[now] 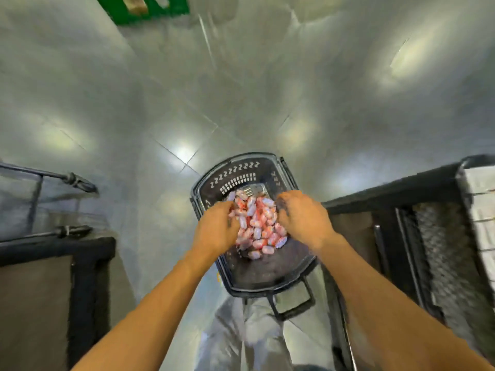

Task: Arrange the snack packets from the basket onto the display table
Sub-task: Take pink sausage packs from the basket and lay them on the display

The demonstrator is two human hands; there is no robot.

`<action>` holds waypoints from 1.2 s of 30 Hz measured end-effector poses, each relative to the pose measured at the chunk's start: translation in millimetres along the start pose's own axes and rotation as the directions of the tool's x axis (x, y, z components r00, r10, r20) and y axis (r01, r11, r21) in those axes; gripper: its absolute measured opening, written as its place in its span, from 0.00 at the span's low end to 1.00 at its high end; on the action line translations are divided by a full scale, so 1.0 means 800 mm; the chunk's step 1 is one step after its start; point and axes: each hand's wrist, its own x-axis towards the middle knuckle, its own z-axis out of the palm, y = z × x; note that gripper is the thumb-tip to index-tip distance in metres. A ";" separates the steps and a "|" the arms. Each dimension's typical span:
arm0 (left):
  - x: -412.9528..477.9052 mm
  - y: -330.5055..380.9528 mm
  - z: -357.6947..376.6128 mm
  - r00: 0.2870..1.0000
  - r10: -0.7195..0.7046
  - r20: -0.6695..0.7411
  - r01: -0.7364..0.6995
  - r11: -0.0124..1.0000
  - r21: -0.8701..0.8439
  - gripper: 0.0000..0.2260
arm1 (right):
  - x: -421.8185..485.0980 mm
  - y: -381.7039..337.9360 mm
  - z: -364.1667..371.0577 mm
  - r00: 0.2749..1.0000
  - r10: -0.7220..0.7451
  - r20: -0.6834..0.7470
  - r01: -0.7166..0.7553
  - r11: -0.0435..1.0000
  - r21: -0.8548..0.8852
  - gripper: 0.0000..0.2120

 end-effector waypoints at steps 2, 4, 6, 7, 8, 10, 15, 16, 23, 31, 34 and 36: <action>-0.033 0.044 -0.051 0.994 0.106 -0.041 -0.102 0.991 0.092 0.11 | -0.041 -0.023 -0.060 0.999 -0.015 -0.039 0.012 0.998 -0.067 0.13; -0.065 0.084 -0.093 0.975 0.213 -0.062 -0.200 0.965 0.170 0.08 | -0.082 -0.043 -0.111 0.997 0.009 -0.077 -0.019 0.991 -0.130 0.14; -0.089 0.116 -0.127 0.952 0.302 -0.056 -0.281 0.931 0.234 0.09 | -0.122 -0.054 -0.151 0.989 0.030 -0.144 -0.056 0.982 -0.178 0.14; -0.098 0.131 -0.140 0.938 0.344 -0.045 -0.322 0.911 0.257 0.09 | -0.143 -0.057 -0.169 0.983 0.036 -0.181 -0.071 0.979 -0.193 0.14; -0.104 0.144 -0.150 0.922 0.385 -0.035 -0.362 0.892 0.271 0.10 | -0.162 -0.059 -0.183 0.976 0.038 -0.214 -0.083 0.975 -0.206 0.14; -0.115 0.169 -0.164 0.894 0.448 0.009 -0.430 0.851 0.301 0.13 | -0.199 -0.059 -0.202 0.957 0.069 -0.283 -0.130 0.970 -0.204 0.13; -0.119 0.227 -0.176 0.731 0.670 0.127 -0.665 0.661 0.348 0.13 | -0.293 -0.047 -0.225 0.846 0.318 -0.428 -0.390 0.916 -0.091 0.15; -0.122 0.237 -0.174 0.689 0.709 0.148 -0.711 0.622 0.330 0.13 | -0.317 -0.048 -0.224 0.808 0.381 -0.450 -0.448 0.893 -0.049 0.15; -0.199 0.318 -0.125 0.285 0.865 0.413 -0.953 0.209 0.220 0.13 | -0.506 -0.072 -0.163 0.441 0.749 -0.495 -0.713 0.627 0.314 0.20; -0.384 0.364 -0.022 -0.169 0.785 0.596 -0.986 -0.141 -0.093 0.15 | -0.730 -0.162 -0.047 -0.011 0.942 -0.335 -0.792 0.196 0.578 0.17; -0.471 0.368 0.013 -0.317 0.720 0.618 -0.948 -0.265 -0.178 0.13 | -0.803 -0.201 -0.003 -0.160 0.942 -0.294 -0.793 0.055 0.607 0.18; -0.530 0.365 0.035 -0.413 0.670 0.617 -0.907 -0.360 -0.217 0.12 | -0.850 -0.225 0.025 -0.238 0.937 -0.254 -0.782 -0.030 0.622 0.18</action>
